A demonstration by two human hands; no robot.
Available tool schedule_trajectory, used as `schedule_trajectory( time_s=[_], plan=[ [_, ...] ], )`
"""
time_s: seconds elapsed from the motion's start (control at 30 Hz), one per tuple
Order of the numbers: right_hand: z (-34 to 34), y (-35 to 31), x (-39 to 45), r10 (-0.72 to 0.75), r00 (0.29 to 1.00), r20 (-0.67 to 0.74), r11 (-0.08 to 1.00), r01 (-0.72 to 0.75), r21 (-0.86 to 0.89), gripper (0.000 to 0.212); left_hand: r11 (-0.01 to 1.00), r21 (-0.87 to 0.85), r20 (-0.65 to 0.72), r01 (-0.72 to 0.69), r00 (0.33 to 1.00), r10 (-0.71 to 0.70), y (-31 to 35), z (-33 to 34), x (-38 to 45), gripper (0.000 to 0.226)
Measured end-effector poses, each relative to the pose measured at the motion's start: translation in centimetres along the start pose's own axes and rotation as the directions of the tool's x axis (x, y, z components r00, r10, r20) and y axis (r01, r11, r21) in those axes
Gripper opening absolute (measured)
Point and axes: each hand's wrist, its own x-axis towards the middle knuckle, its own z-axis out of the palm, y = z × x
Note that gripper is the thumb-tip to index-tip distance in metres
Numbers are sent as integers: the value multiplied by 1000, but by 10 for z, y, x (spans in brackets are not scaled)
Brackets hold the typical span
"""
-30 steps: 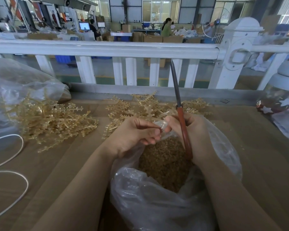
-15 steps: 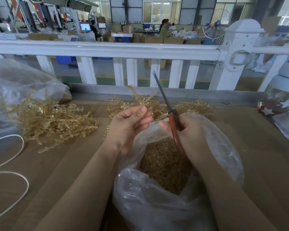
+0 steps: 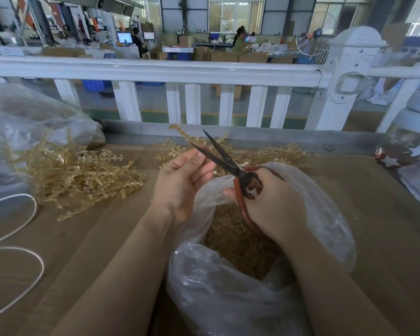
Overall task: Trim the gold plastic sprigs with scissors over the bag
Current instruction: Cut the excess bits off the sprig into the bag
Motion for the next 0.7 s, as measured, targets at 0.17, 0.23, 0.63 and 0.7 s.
schedule_trajectory(
  time_s=[0.17,0.23,0.63,0.7],
  plan=[
    [-1,-4,-2,-7,1000,-9,1000,7,-24,50,996,-76,16,55,998,-54,-1,0,0,20],
    [-2,-4,-3,-7,1000,-15,999,7,-50,51,995,-69,33,67,997,-65,-1,1,-1,17],
    [-1,-3,-2,-22,999,-25,997,20,-76,46,996,-41,55,81,995,-79,-1,1,-2,17],
    [-1,-3,-3,-35,998,-52,996,30,-86,47,996,-42,56,81,995,-78,0,1,-2,17]
  ],
)
